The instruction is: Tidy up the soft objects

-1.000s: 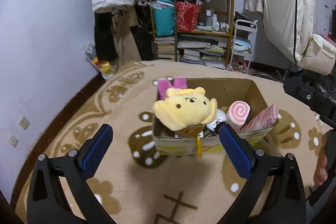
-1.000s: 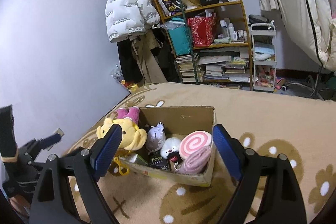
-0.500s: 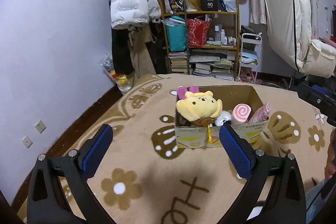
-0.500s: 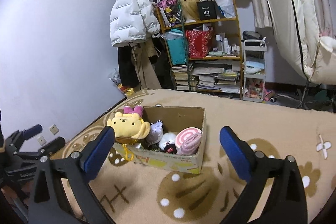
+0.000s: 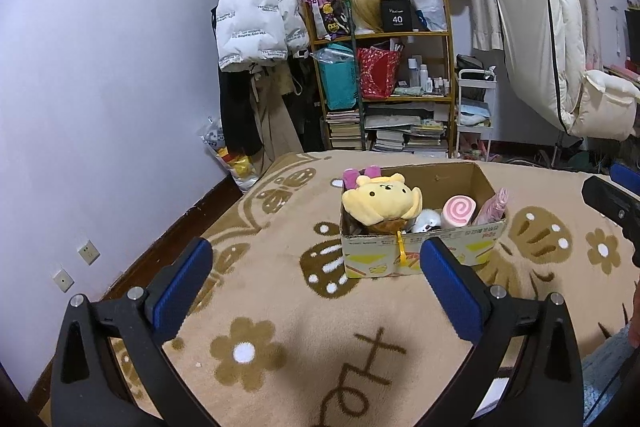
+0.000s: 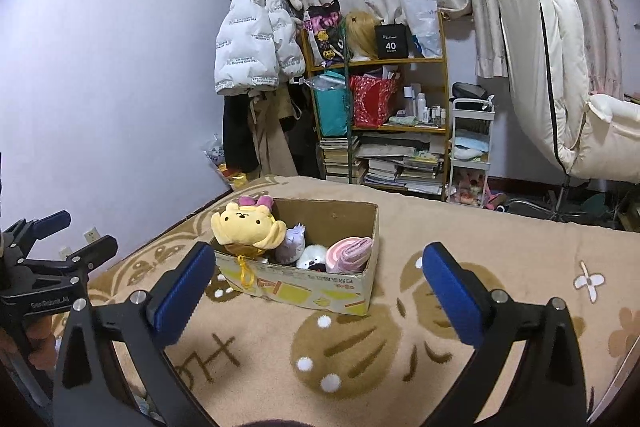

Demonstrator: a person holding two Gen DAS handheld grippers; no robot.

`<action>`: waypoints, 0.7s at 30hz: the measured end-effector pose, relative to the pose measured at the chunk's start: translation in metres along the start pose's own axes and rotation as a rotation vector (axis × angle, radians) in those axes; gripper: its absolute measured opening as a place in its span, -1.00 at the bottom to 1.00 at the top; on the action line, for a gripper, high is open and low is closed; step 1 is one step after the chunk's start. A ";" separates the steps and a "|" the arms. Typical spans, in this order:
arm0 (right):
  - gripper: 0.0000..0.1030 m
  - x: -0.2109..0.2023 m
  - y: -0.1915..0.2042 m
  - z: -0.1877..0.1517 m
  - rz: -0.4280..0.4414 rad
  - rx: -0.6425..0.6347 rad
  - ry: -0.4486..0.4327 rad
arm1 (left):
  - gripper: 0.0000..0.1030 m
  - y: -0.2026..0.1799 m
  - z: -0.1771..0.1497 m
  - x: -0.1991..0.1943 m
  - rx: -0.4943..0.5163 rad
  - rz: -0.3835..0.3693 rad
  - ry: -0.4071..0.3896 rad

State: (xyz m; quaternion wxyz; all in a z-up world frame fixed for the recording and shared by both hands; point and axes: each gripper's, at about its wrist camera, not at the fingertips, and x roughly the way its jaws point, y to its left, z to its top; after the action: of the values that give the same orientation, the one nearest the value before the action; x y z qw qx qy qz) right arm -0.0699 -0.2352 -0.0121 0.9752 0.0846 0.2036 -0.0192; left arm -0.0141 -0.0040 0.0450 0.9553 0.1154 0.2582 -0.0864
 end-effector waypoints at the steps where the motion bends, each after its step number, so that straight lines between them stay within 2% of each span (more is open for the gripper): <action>1: 1.00 0.001 0.000 -0.001 -0.002 -0.001 0.001 | 0.99 -0.001 0.000 0.001 0.002 0.000 0.001; 21: 1.00 0.014 -0.004 -0.015 -0.034 0.000 -0.005 | 0.99 0.000 -0.003 0.022 -0.027 0.021 0.012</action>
State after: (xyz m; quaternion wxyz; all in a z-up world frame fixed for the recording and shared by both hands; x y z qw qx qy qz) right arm -0.0626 -0.2367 -0.0317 0.9753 0.0811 0.2023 -0.0359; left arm 0.0033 -0.0052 0.0312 0.9560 0.1058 0.2640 -0.0723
